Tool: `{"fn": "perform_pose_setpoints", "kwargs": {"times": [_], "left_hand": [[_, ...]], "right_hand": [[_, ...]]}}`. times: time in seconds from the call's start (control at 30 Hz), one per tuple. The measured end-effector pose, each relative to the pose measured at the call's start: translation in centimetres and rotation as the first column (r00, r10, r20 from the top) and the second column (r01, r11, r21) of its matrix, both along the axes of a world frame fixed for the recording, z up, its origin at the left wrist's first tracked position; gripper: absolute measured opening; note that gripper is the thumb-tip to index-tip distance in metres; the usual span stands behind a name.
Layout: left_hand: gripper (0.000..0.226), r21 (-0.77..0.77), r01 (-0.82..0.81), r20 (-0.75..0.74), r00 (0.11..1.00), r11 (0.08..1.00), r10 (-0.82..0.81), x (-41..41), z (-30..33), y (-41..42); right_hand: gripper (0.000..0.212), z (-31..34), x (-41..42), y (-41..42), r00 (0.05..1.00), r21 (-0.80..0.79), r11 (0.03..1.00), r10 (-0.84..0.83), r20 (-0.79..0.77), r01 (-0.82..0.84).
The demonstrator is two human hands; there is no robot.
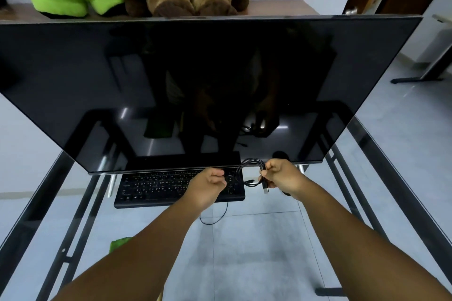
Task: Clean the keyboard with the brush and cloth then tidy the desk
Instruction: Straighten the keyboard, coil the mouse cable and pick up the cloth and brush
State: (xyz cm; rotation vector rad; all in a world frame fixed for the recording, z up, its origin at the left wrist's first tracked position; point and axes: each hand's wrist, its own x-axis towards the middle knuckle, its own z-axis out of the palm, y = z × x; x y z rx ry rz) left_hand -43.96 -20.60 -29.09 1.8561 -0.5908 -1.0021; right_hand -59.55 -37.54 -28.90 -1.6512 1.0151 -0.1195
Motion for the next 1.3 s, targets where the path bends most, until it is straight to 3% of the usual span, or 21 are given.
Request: {"fn": "perform_pose_setpoints", "kwargs": {"times": [0.23, 0.4, 0.53, 0.7, 0.9, 1.03, 1.13, 1.3], "left_hand": [[0.039, 0.219, 0.005, 0.233, 0.971, 0.976, -0.057, -0.3, -4.2, -0.7], [0.051, 0.274, 0.021, 0.359, 0.925, 0.961, -0.122, -0.4, -6.6, -0.8], [0.062, 0.320, 0.052, 0.452, 0.869, 0.946, -0.201, -0.5, -7.7, -0.9], [0.069, 0.418, 0.085, 0.524, 0.791, 0.904, -0.316, -0.3, -8.3, -0.8], [0.072, 0.497, 0.123, 0.550, 0.721, 0.859, -0.421, -0.4, -9.0, 0.0], [0.072, 0.493, 0.132, 0.559, 0.710, 0.860, -0.429, -0.5, -9.2, 0.3], [0.073, 0.482, 0.119, 0.567, 0.713, 0.868, -0.412, -0.5, -9.3, 0.6], [0.074, 0.488, 0.074, 0.592, 0.704, 0.870, -0.392, -0.4, -9.4, 1.1]], "right_hand": [[0.015, -4.2, -0.8, -3.0, 0.959, -0.074, 0.989, 0.108, -0.262, -0.131], [0.010, -5.9, -0.5, -4.2, 0.880, -0.169, 0.946, 0.178, -0.441, -0.276], [0.015, -7.3, 0.2, -4.1, 0.865, -0.261, 0.928, 0.111, -0.490, -0.267], [0.010, -8.1, 1.3, -3.7, 0.870, -0.343, 0.905, 0.056, -0.489, -0.251], [0.026, -8.6, 1.5, -2.8, 0.890, -0.422, 0.893, -0.061, -0.453, -0.153], [0.034, -8.8, 0.6, -1.1, 0.942, -0.509, 0.858, -0.106, -0.319, -0.075], [0.046, -9.4, -0.6, 1.3, 0.966, -0.563, 0.827, -0.138, -0.218, -0.009], [0.074, -10.7, -1.9, 4.2, 0.953, -0.542, 0.837, -0.099, -0.288, -0.077]]}}
